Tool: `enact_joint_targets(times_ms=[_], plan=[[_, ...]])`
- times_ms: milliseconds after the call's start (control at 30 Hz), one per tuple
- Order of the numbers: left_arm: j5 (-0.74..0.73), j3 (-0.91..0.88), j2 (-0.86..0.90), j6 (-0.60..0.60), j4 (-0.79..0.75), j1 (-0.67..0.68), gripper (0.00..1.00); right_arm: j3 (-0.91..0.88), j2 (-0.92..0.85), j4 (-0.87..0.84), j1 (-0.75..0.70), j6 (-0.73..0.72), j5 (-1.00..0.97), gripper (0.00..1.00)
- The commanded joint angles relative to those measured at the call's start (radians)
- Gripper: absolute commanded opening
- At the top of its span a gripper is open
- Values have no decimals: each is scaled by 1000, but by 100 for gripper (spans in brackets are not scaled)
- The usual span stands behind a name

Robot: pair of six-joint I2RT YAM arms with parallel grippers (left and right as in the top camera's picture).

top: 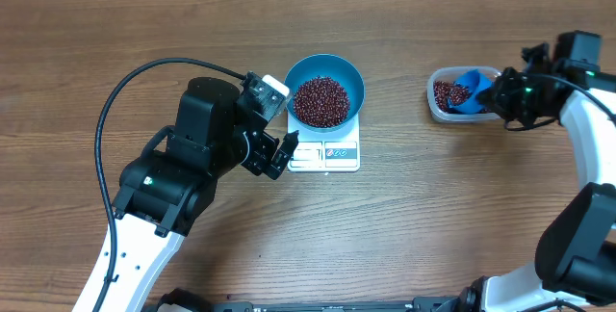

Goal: Scoop item into bowl and weigh 150g on scale
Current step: 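Move the blue scoop to the bean tub and dip it in with the right gripper, then lift the partly filled scoop and carry it over the teal bowl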

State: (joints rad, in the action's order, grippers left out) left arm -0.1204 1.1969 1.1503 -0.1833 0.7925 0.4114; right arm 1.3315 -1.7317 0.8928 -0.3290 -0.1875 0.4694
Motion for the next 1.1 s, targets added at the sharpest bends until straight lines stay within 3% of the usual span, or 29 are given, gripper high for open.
enact_joint_targets(times_ms=[0, 533, 767, 1067], plan=[[-11, 3, 0, 8, -3, -5, 99, -2, 17, 30, -29, 64, 76, 4], [-11, 3, 0, 8, -4, -5, 99, -1, 225, 60, -31, 111, 77, 4], [-11, 3, 0, 8, -4, -5, 100, -1, 271, 60, -29, 111, 272, 4], [-11, 3, 0, 27, -8, -5, 100, -1, 271, 31, 142, 111, 295, 4]])
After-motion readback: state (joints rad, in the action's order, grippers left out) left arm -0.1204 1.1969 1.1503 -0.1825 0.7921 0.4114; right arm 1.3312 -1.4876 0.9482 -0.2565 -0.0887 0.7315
